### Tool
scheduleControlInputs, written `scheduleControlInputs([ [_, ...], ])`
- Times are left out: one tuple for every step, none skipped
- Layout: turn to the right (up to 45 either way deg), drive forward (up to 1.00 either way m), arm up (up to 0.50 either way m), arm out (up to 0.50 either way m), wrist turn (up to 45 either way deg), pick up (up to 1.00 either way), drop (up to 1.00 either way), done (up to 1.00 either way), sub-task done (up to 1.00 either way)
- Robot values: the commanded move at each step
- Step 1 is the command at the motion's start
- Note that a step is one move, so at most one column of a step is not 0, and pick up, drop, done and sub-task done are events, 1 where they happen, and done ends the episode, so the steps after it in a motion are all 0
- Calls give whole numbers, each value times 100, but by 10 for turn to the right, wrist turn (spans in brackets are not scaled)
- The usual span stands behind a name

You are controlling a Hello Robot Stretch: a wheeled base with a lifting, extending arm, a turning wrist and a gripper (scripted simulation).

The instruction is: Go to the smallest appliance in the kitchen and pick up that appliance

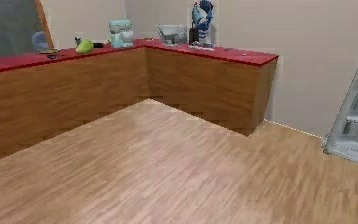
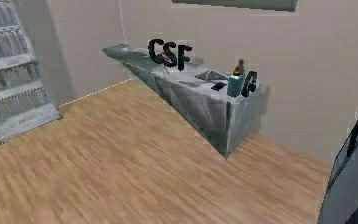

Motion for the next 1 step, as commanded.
scheduleControlInputs([
  [0,100,0,0,0,0,0,0,0],
])
